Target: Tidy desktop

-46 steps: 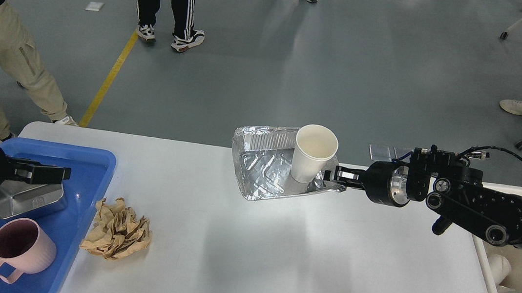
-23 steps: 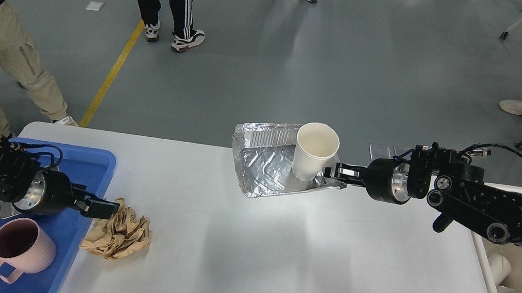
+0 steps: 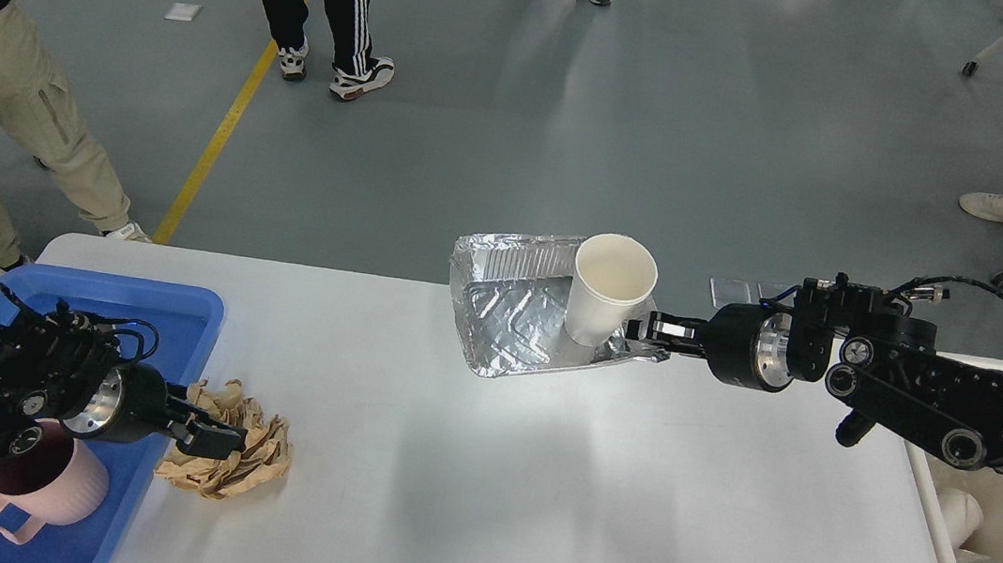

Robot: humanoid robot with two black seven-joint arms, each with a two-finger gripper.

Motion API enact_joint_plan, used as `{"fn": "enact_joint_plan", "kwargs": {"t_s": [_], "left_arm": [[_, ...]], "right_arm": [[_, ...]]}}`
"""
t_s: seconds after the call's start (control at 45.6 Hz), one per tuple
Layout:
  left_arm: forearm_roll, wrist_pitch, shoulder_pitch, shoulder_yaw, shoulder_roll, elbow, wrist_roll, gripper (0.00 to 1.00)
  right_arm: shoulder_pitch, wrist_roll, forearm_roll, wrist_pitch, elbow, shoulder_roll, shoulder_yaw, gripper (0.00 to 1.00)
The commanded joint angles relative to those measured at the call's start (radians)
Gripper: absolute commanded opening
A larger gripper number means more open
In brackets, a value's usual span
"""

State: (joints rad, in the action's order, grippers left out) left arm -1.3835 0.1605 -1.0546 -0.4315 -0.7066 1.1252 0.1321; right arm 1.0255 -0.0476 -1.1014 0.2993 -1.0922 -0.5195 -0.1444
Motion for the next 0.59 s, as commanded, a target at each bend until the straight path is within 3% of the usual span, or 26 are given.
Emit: {"fn": "enact_joint_plan", "kwargs": {"t_s": [0.0,0.241,0.416,0.46,0.504,0.548,0.57], "left_arm": [[-0.003,-0.01,0.002,-0.001,0.013,-0.005,0.041,0.95],[-0.16,-0.059,0.033,-0.003,0.024,-0.038,0.17,0.76],[-0.19,-0.068,0.056,-0.004,0.022,-0.071,0.195,0.61],[-0.192,-0.07,0.056,-0.004,0.022,-0.071,0.201,0.53],[-0.198,-0.07,0.056,-0.004,0.021,-0.071,0.211,0.37],[-0.206,-0.068,0.056,-0.004,0.019,-0.074,0.243,0.22],[-0.206,-0.068,0.056,-0.004,0.018,-0.077,0.253,0.19]], "right_arm": [[-0.001,0.0,0.0,0.001,0.0,-0.001,0.0,0.0],[-0.004,0.0,0.0,0.0,-0.008,-0.013,-0.004,0.0],[-0.008,0.0,0.0,0.0,-0.011,-0.014,-0.007,0.0],[-0.008,0.0,0.0,0.0,-0.011,-0.017,-0.007,0.0],[-0.008,0.0,0.0,0.0,-0.012,-0.017,-0.007,0.0],[-0.008,0.0,0.0,0.0,-0.012,-0.017,-0.007,0.0],[-0.008,0.0,0.0,0.0,-0.012,-0.017,-0.007,0.0]]}}
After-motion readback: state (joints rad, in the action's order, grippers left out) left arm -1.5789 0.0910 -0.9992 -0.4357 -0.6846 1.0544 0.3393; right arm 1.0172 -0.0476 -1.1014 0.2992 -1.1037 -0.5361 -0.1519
